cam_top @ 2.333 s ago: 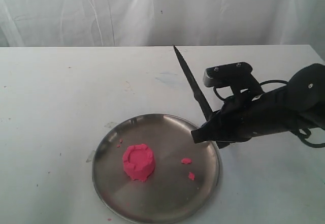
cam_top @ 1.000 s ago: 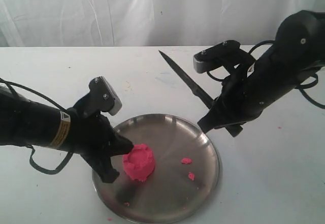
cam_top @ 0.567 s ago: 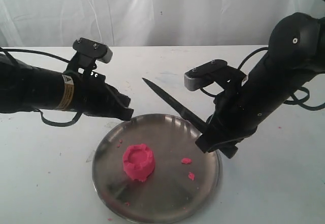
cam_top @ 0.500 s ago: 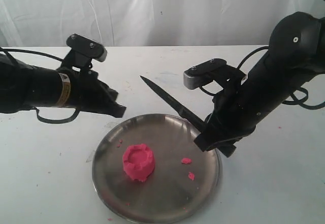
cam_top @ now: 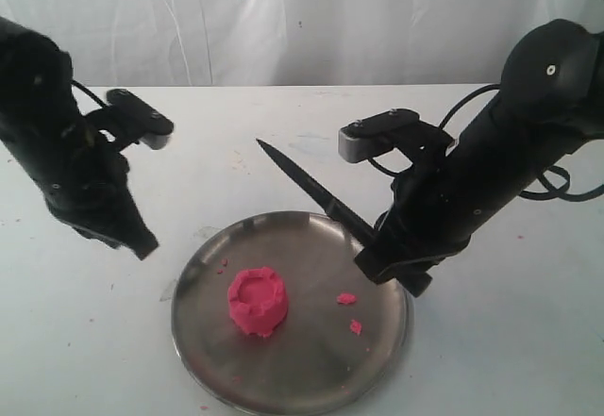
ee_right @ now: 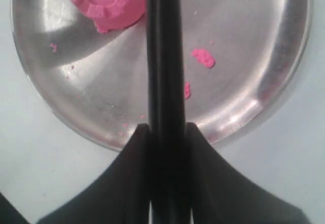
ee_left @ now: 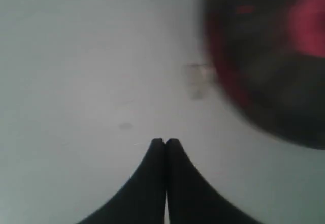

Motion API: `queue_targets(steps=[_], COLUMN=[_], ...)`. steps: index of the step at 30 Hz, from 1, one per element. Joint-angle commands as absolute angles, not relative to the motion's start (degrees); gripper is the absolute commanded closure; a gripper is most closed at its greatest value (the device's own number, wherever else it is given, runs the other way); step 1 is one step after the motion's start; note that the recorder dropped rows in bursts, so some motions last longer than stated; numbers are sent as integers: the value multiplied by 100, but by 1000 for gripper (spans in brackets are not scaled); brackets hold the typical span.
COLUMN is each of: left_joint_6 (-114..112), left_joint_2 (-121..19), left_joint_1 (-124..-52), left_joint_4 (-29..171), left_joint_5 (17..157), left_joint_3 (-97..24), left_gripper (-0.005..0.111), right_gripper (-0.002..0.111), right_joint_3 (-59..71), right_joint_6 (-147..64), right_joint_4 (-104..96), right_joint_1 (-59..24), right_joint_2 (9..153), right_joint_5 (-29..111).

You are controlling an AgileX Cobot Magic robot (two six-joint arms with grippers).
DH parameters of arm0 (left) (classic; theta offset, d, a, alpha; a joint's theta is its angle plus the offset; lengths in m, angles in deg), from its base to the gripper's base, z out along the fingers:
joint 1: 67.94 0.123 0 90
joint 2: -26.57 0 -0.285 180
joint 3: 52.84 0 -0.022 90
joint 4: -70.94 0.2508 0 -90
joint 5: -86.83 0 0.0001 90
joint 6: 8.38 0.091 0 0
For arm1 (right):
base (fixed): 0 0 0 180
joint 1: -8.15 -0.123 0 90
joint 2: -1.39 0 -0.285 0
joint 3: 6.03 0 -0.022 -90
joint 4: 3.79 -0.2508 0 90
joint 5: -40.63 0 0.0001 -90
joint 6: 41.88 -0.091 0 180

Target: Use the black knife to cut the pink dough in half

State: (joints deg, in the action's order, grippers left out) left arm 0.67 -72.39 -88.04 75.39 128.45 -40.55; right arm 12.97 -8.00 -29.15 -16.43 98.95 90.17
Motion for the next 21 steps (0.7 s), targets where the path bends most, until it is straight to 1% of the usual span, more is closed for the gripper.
queue_targets(steps=[1, 5, 10, 11, 12, 13, 14, 16, 19, 21], left_joint_6=[2213, 3328, 3440, 3697, 3879, 4248, 4327, 4347, 3909, 3827], left_joint_2=[-7212, -7246, -7496, -7678, -7773, -7829, -7794, -7462, -7029, -6847], left_joint_1=[-8826, -8826, -8826, -8887, -8927, -8925, -8925, -8925, -8925, -8925], left_joint_4=[4673, 3462, 2966, 2685, 2483, 2297, 2286, 2633, 3280, 3743], left_joint_5=[13408, 12986, 12668, 12407, 12308, 12415, 12600, 13117, 13135, 12939], left_joint_3=[-4102, -3821, -3580, -3498, -3473, -3530, -3628, -4123, -4368, -4291], left_gripper=[107, 107, 107, 107, 107, 107, 107, 107, 107, 107], right_gripper=[108, 108, 108, 108, 108, 108, 108, 108, 108, 108], right_joint_3=[1264, 1264, 1264, 1289, 1307, 1318, 1318, 1318, 1318, 1333], right_joint_6=[-740, -894, -1210, -1130, -1370, -2283, -2540, -1877, -310, -13], right_joint_4=[-2998, -2864, -2598, -1812, -1457, -1035, -1042, -1559, -2514, -2484], right_joint_1=[-1649, -1649, -1649, -1635, -1607, -1573, -1573, -1773, -2099, -2309], right_joint_2=[9875, 9875, 9899, 10056, 10143, 10280, 10283, 10207, 10198, 10255], right_joint_5=[9178, 8622, 8385, 8021, 7866, 7869, 7932, 8452, 8824, 8813])
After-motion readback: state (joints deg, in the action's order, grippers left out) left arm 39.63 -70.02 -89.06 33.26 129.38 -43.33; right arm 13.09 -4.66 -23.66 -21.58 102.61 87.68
